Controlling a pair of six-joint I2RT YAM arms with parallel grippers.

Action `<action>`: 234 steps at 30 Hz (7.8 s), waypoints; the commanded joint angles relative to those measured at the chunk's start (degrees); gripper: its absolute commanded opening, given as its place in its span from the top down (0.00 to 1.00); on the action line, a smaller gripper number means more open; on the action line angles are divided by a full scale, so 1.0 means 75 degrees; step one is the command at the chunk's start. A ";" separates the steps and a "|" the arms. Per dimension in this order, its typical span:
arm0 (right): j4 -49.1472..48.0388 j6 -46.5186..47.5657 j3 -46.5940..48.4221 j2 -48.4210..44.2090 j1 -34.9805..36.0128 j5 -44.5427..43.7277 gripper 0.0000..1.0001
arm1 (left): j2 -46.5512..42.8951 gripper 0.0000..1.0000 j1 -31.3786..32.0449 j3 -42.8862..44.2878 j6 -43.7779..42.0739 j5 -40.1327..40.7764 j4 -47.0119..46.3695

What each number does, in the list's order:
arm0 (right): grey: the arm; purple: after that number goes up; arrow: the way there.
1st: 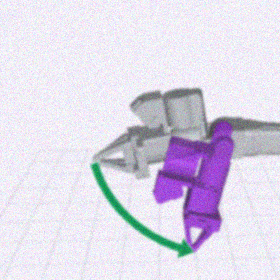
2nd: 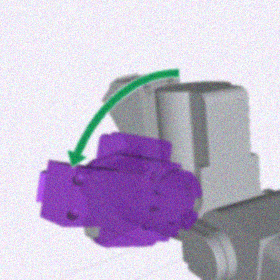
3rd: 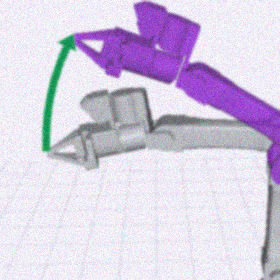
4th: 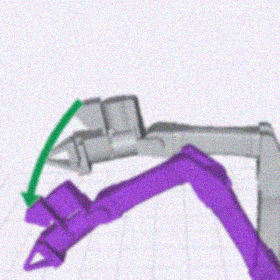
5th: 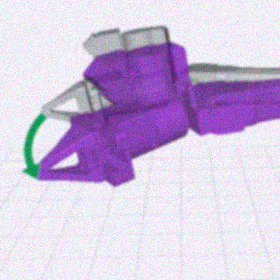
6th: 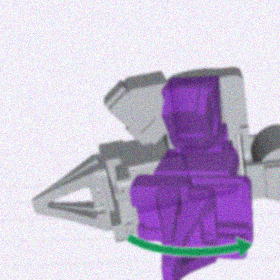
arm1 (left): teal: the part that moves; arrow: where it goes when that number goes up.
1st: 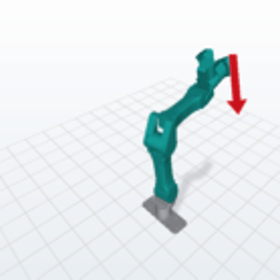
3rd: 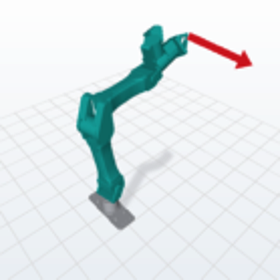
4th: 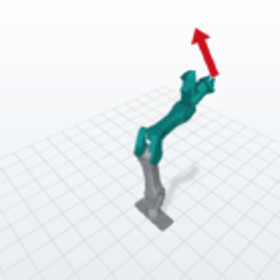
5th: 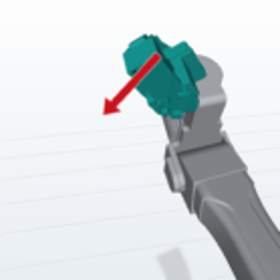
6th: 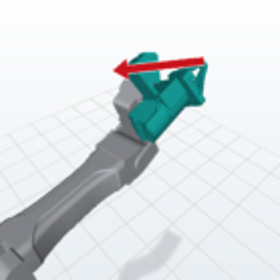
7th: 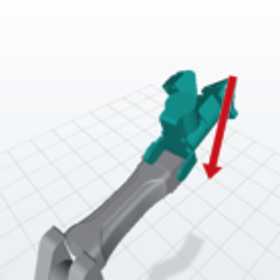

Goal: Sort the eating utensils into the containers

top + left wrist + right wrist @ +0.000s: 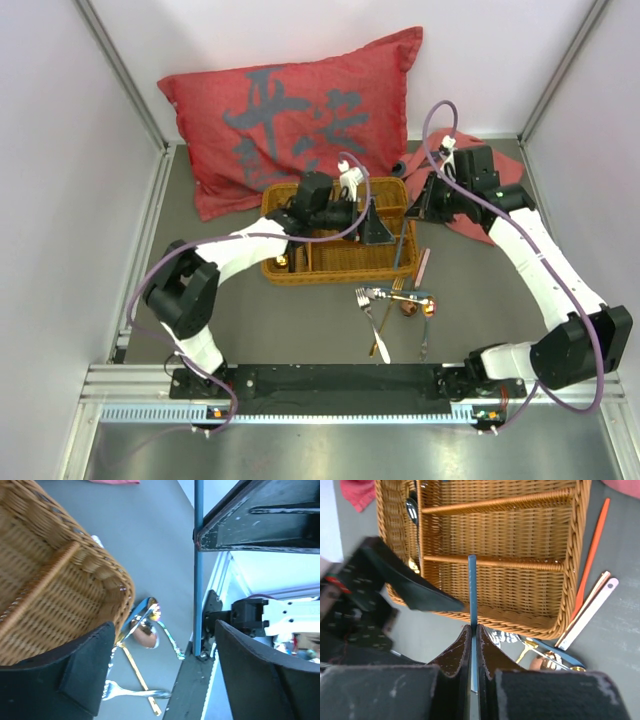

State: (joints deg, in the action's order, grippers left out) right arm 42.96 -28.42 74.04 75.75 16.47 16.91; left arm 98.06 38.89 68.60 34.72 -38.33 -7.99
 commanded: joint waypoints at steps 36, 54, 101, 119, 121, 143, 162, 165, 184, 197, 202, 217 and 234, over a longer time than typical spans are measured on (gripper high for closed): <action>-0.0044 0.0403 0.0394 -0.0185 -0.0168 -0.0250 0.09 | 0.1784 1.00 -0.0838 0.3262 -0.3619 0.2939 0.2892; -0.0056 0.0907 -0.0461 -0.0162 -0.1234 -0.0098 0.08 | 0.2687 1.00 -0.0862 0.3630 -0.8695 0.3961 0.1841; -0.1380 0.0650 -0.1903 0.2263 -0.1411 -0.1364 0.32 | -0.1485 0.02 -0.0979 0.1577 -0.4641 0.4595 0.2342; -0.1604 0.0356 -0.2067 0.0975 -0.1469 -0.1315 0.37 | -0.1391 0.02 -0.0990 0.1272 -0.4266 0.4348 0.2741; -0.1580 0.0392 -0.2125 0.0998 -0.1539 -0.1375 0.37 | -0.1380 0.02 -0.0991 0.1237 -0.4219 0.4325 0.2753; -0.2049 0.0532 -0.2431 0.2931 -0.1435 -0.1128 0.62 | -0.1520 0.02 -0.0991 0.0850 -0.3903 0.4032 0.2928; -0.0419 0.1317 -0.1072 0.4174 -0.0731 -0.3368 0.99 | -0.1567 0.02 -0.0991 0.0814 -0.3786 0.3786 0.3081; -0.0548 0.1376 -0.1094 0.3883 -0.0743 -0.3041 1.00 | -0.1544 0.02 -0.0991 0.0838 -0.3762 0.3634 0.3081; -0.0374 0.1165 0.0334 0.0378 -0.0755 -0.3426 1.00 | -0.0936 0.02 -0.0967 0.0428 -0.1138 0.0625 0.0165; 0.0319 0.0826 0.1507 -0.0431 -0.0591 -0.2280 1.00 | 0.0330 0.03 0.0215 0.1517 -0.0797 0.0399 -0.0797; -0.0020 0.0347 0.1297 -0.0618 -0.0485 -0.1471 1.00 | 0.0951 0.06 0.0544 0.1962 -0.0634 0.0341 -0.1184; -0.0489 -0.0171 0.0827 -0.0900 -0.0426 -0.0696 1.00 | 0.1679 1.00 0.0896 0.2315 -0.0574 0.0247 -0.1115; -0.0279 0.0274 0.0172 -0.0924 -0.0426 -0.1539 0.01 | 0.0087 1.00 -0.1880 0.0499 -0.1111 0.0070 0.0102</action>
State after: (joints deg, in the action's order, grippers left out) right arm 41.52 -28.05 77.14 70.19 12.75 8.43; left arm 106.67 30.15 74.04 29.58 -37.36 -9.89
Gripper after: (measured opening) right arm 0.945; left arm 0.135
